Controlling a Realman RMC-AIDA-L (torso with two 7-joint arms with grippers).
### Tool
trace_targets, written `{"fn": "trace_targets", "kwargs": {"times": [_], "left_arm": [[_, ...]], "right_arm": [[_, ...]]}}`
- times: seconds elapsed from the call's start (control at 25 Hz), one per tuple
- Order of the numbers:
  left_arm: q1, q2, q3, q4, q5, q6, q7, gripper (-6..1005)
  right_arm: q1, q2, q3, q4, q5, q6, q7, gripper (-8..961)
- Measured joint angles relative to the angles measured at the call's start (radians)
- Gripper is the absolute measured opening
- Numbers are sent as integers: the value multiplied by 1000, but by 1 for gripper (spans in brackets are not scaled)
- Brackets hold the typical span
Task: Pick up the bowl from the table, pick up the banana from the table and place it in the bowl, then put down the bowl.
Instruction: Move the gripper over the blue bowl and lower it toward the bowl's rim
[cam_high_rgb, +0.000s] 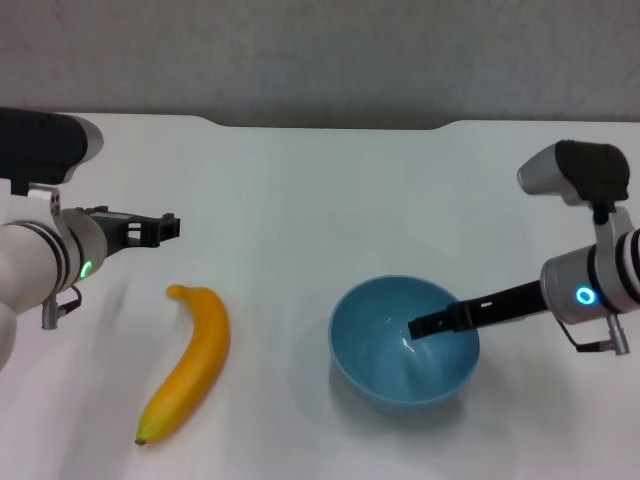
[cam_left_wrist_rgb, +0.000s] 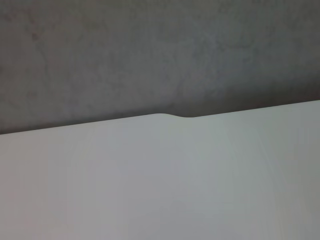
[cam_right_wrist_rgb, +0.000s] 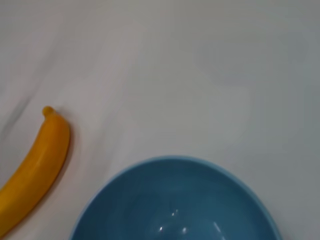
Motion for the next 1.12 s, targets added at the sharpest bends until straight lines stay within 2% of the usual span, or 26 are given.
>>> {"fn": "trace_targets", "kwargs": {"times": [0.64, 1.12], "left_arm": [[9, -8, -24, 3, 3, -15, 3, 886], [36, -9, -40, 12, 17, -41, 3, 887]], "right_arm": [[-11, -5, -31, 19, -3, -24, 5, 813], [-23, -2, -81, 11, -3, -77, 1, 456]]}}
